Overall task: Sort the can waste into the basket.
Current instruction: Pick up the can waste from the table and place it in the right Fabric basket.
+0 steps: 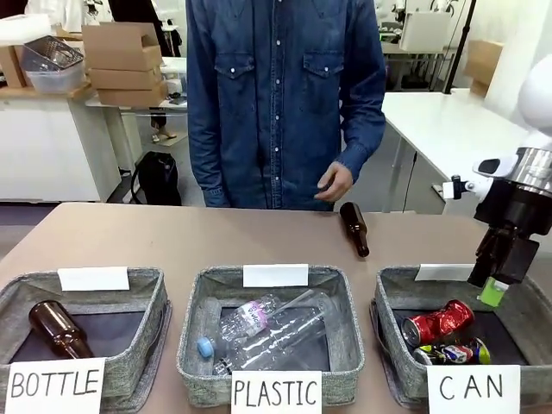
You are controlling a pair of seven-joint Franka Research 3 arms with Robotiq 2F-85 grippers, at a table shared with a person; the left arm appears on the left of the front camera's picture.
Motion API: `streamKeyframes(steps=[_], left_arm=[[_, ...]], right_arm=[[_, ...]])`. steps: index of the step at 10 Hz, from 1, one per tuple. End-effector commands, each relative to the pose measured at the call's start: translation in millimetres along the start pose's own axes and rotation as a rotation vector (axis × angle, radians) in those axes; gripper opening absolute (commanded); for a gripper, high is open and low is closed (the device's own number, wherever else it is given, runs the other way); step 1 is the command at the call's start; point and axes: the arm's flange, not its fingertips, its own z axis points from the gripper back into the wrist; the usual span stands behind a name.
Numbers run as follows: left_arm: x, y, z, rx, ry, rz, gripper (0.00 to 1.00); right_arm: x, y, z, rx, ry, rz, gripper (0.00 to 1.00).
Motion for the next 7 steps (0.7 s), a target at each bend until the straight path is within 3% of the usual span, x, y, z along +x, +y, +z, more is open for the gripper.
streamKeyframes(steps=[1,3,4,5,6,7], left_arm=[[-2,2,1,-0.002,0.005,-0.013,1.00],[-2,2,1,-0.002,0.005,-0.013,1.00],[-2,2,1,-0.002,0.005,-0.013,1.00],[-2,2,1,-0.002,0.005,-0.013,1.00],[-2,2,1,-0.002,0.005,-0.013,1.00],[-2,2,1,-0.002,0.005,-0.013,1.00]], right_arm=[[2,-1,1,0.001,-0.038,-0.016,1.00],[7,-4,10,0.056,-0.125,-0.052,1.00],[5,-4,24,0.207,-0.324,-0.082,1.00],[-4,-7,43,0.525,-0.663,-0.172,1.00],[-18,-8,58,0.804,-0.948,-0.092,1.00],[-25,-13,63,0.983,-1.023,-0.189,1.00]])
